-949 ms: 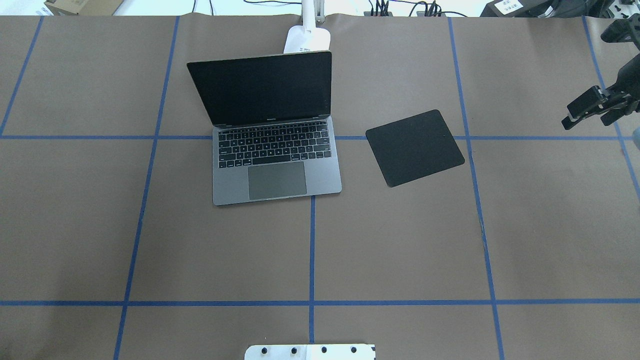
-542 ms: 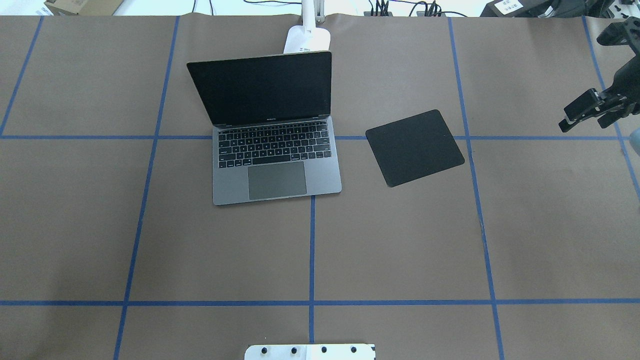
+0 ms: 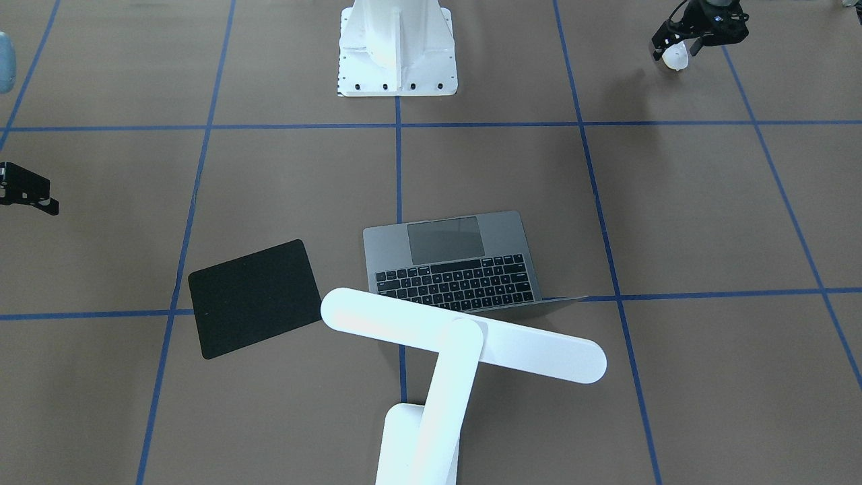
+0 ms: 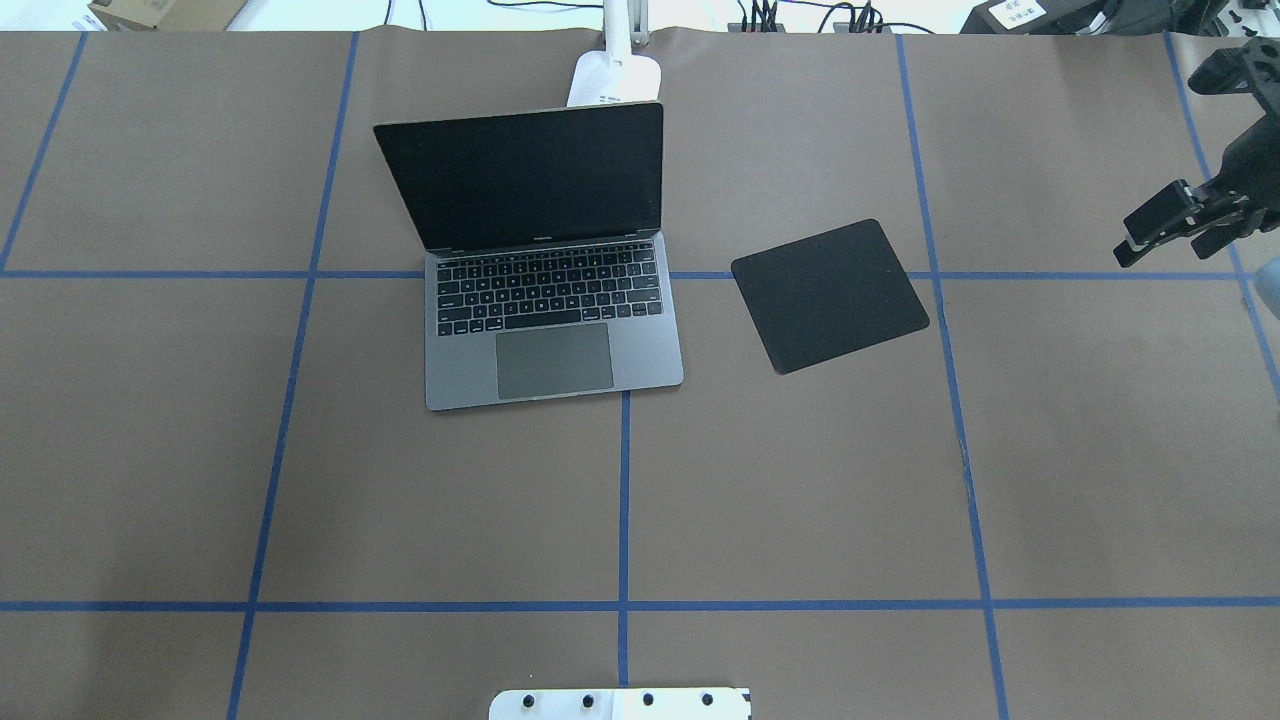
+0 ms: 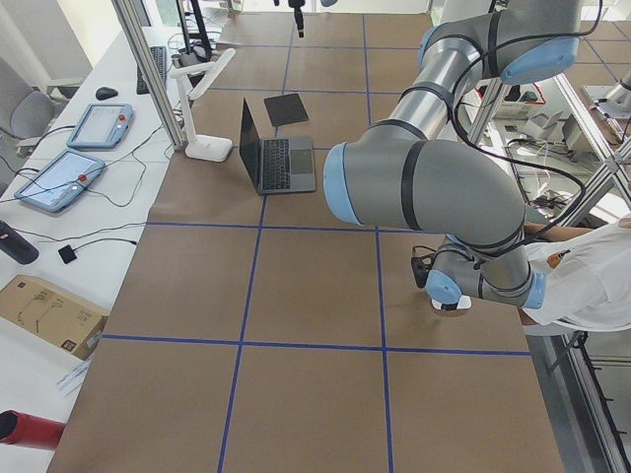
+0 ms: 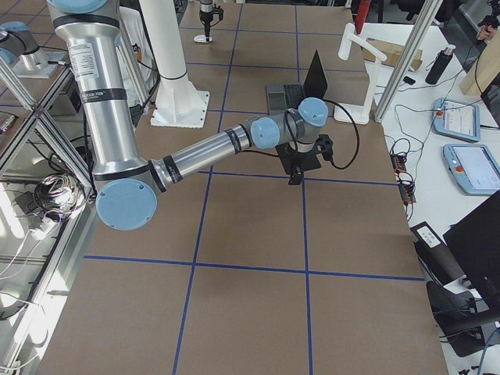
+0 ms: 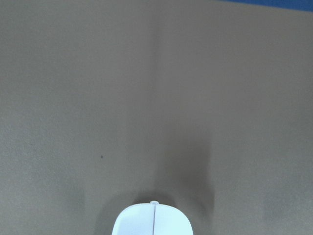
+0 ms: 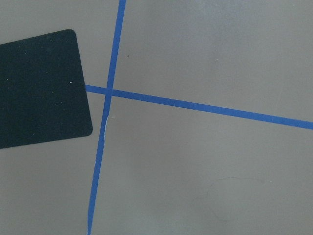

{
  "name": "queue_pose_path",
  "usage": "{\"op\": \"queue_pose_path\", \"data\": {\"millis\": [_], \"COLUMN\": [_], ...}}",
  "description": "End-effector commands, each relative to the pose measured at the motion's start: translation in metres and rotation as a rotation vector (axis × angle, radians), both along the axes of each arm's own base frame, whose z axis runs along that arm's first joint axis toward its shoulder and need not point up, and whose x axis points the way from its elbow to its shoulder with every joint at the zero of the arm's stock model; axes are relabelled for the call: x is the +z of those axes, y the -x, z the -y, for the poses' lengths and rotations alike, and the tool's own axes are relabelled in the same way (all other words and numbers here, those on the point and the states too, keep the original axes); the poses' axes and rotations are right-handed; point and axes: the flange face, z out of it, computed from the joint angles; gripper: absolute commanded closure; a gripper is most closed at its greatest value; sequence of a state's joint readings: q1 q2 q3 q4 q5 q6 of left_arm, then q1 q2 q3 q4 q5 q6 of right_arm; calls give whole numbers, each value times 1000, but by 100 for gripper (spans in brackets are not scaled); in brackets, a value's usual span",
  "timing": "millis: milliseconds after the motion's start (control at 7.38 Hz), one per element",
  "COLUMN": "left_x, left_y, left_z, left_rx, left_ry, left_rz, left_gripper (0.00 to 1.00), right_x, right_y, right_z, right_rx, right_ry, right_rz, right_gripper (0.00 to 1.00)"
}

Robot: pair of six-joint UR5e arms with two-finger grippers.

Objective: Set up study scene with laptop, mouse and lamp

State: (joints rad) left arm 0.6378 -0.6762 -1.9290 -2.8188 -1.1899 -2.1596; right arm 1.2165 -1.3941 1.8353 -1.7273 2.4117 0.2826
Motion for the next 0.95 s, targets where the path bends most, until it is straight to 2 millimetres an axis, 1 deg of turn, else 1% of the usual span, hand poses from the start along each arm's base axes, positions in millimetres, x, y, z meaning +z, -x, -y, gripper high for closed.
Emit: {"op": "queue_pose_path", "data": {"millis": [0, 136, 271, 542, 678, 814], "left_x": [5, 5, 6, 6, 10, 12], "left_y": [0, 0, 0, -1, 0, 0], "left_z": [-4, -5, -6, -10, -10, -10], "left_rx": [-1, 1, 4, -6, -5, 0], "left_ry": [14, 15, 16, 42, 41, 39], "left_rz": [9, 9, 10, 12, 20, 22], "left_gripper": [1, 1, 2, 14, 17, 17], "right_x": [-2, -3, -8, -10, -9, -9], "right_y": [-1, -1, -2, 4, 6, 8], "right_z": [-3, -3, -6, -7, -8, -8], "right_rx": [0, 6, 17, 11, 7, 4], "right_ry": [-4, 2, 3, 3, 3, 3], "right_rz": [3, 3, 6, 5, 5, 5], "right_gripper": [1, 1, 1, 1, 1, 1]}}
